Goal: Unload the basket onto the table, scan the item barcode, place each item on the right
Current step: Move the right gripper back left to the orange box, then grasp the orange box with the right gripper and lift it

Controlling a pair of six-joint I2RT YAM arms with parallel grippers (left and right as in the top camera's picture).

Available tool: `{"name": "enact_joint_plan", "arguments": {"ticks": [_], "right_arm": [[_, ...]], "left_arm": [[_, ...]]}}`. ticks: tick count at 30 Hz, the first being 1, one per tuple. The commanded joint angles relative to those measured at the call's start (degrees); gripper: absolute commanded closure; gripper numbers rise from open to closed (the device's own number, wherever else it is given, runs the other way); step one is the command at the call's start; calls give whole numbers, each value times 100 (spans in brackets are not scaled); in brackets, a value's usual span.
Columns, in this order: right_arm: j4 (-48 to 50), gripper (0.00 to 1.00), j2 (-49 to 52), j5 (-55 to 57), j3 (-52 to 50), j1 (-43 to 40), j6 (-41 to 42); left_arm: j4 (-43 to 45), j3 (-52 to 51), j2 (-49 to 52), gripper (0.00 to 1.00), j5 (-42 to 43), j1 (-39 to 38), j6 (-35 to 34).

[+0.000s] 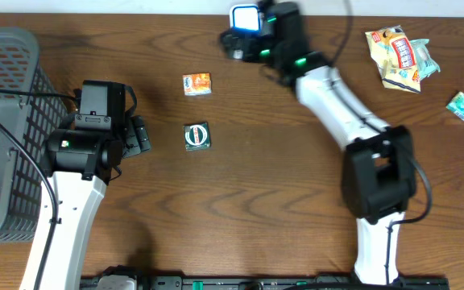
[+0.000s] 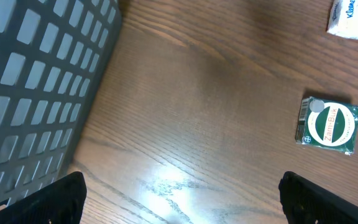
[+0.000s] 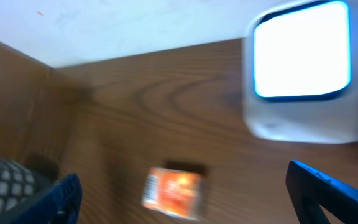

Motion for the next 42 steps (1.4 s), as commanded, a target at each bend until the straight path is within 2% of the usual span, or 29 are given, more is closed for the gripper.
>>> {"name": "enact_joint_plan", "arguments": {"ticks": [1,8,17,22,33,36,42], "right_arm": [[63,1,424,1012,26,337,1340],[745,1,1139,1008,26,855,2549],[776,5,1384,1180,26,1106,3729],[680,12,1484,1174,26,1163,4409],[411,14,1523,1248,26,1244,4618],[409,22,1526,1244,26,1255,4621],[254,49,1528,1458,26,1314,4621]], "left_arm": [[-13,81,17,2,-15,-11,-28],[-13,81,17,2,-15,-11,-28],[-15,81,17,3,-15,-11,-28],[-15,81,17,2,-15,-11,-28],[-13,81,17,2,-15,-11,-28],[-13,81,17,2,-15,-11,-28],[-13,81,17,2,-15,-11,-28]]}}
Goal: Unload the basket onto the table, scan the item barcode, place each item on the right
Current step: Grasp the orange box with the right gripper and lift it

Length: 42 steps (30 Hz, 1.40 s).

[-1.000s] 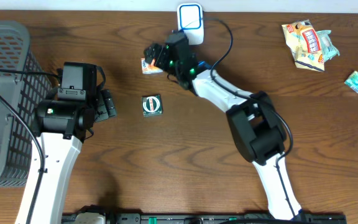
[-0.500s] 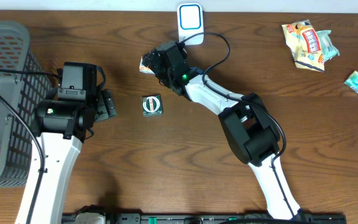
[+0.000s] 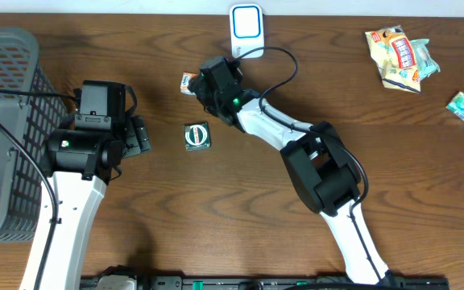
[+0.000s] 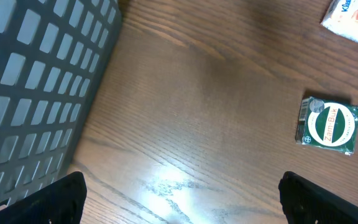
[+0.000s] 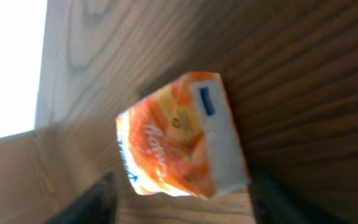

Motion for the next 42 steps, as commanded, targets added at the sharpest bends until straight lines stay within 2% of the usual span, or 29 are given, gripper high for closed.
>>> {"name": "enact_joint_plan", "arguments": {"ticks": [1,4,5,8,13,16,21,24,28,36,38,42], "right_arm": [[-85,53,142,201,2,70,33],[-164,67,142,358,2,55,-4],[-188,74,142,527,2,33,-166],[-243,82,142,907,2,-46,-623],[-223,86,138,986,2,-315,-1436],[-225,86,83,643,2,-555,-1862],[-223,76,-103,-223,2,-883,-2280],[-227,74,-234,-708,2,-997,-2540],[-225,59,-278,-1318,2,-1025,-2693],[-348,42,-275,-1307,2,-949,-3366],[-433,43,-275,-1113,2,-920,-3388],[-581,56,-240,-741,0,-885,-3580]], "left_arm": [[-13,81,17,2,-15,-11,-28],[-15,81,17,2,-15,-11,-28],[-13,81,17,2,-15,-11,-26],[-13,81,17,2,-15,-11,-28],[-13,81,17,2,-15,-11,-28],[-13,81,17,2,-15,-11,-28],[-15,81,17,2,-15,-11,-28],[-13,81,17,2,-15,-11,-28],[-15,81,17,2,-15,-11,-28],[-13,81,17,2,-15,-11,-28],[-13,81,17,2,-17,-11,-28],[-13,81,17,2,-15,-11,-28]]}}
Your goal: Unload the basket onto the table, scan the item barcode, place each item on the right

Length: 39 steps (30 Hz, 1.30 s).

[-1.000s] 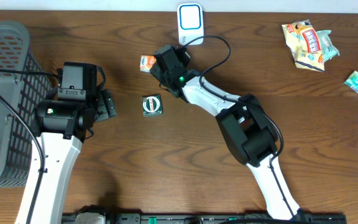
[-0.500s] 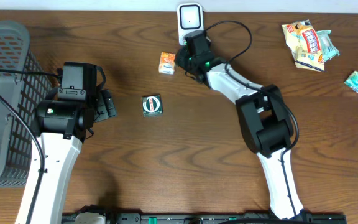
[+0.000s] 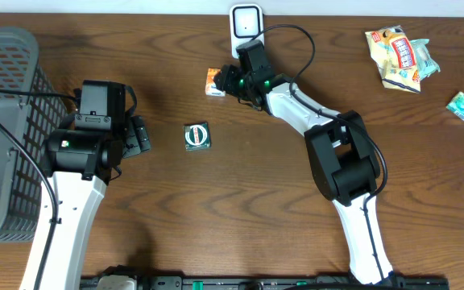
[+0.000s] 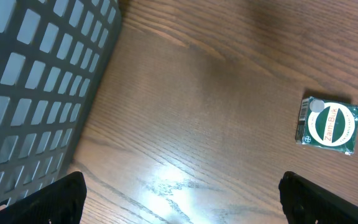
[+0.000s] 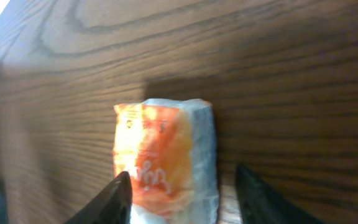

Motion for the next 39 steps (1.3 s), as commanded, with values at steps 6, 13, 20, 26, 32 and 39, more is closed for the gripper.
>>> {"name": "enact_joint_plan", "arguments": {"ticks": [6,13,20,26,32,39], "right_arm": [[-118,70,-22,297,0,87,-291],[28,96,7,-852,0,94,-1237],[2,99,-103,-2380,0,-319,-990],[-96,99,-155,-4041,0,-905,-835],[-317,69,-155,-4153,0,-1106,-1576],[-334,54,-155,-2750,0,-669,-2199]], "left_arm": [[-13,81,17,2,-15,-11,-28],[-13,81,17,2,-15,-11,-28],[-13,81,17,2,-15,-11,-28],[-13,81,17,2,-15,-11,-26],[-13,81,17,2,-15,-11,-28],[-13,81,17,2,-15,-11,-28]]}}
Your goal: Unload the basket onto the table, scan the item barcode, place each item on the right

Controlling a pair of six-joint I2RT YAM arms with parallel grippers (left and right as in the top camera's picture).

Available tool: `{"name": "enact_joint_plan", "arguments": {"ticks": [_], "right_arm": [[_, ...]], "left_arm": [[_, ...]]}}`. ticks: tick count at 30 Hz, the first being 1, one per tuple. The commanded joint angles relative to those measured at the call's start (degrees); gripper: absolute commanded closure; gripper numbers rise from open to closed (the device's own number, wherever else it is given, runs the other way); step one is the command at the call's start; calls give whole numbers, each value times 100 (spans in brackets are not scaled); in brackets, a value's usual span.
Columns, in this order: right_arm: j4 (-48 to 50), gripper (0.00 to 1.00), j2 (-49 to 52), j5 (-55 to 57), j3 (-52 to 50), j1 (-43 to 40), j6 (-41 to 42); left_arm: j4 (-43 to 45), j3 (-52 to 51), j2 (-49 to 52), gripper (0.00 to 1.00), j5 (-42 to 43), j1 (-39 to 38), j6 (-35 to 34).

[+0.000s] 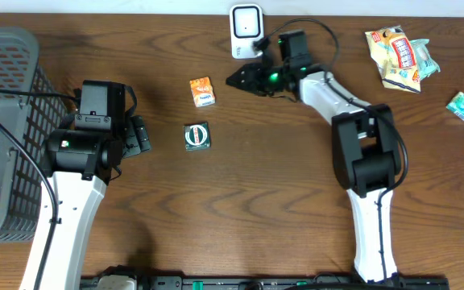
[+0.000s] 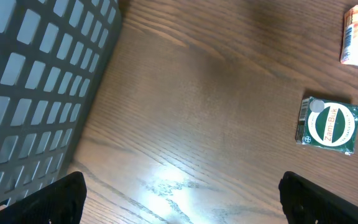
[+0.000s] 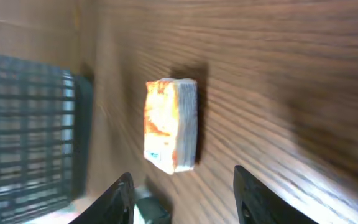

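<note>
The small orange packet (image 1: 202,91) lies on the table left of the white scanner (image 1: 246,20), which stands at the far edge. In the right wrist view the orange packet (image 3: 171,134) lies ahead of my right gripper (image 3: 185,199), apart from it. My right gripper (image 1: 244,80) is open and empty, a little to the right of the packet. A green box (image 1: 196,136) lies nearer the middle. My left gripper (image 2: 182,211) is open over bare wood, with the green box (image 2: 330,124) and the orange packet off to its right.
A grey mesh basket (image 1: 2,121) fills the left side, close to the left arm. A crumpled snack bag (image 1: 399,56) and a small green packet lie at the far right. The brown table (image 1: 256,201) stretches toward the front.
The orange packet now lies further left and slightly nearer, turned lengthwise. My right gripper has drawn back to the right and stands apart from it. The left arm has not moved.
My right gripper was by the scanner, the packet lying to its left. Then the gripper was at the packet. Then the packet lay closer to the scanner between the open fingers. Now it lies back to the left, turned, with the gripper withdrawn.
</note>
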Motion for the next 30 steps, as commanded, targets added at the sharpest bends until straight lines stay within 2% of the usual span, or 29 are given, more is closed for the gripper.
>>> {"name": "enact_joint_plan", "arguments": {"ticks": [1,6,11,30], "right_arm": [[-39,54,-155,1104,0,385,-450],[-17,47,-155,2673,0,835,-511],[90,46,-153,3388,0,1132,-640],[688,50,232,3171,0,1373,-678]], "left_arm": [[-17,81,17,2,-15,-11,-28],[-15,81,17,2,-15,-11,-28],[-15,81,17,3,-15,-11,-28],[-15,81,17,2,-15,-11,-28]]}}
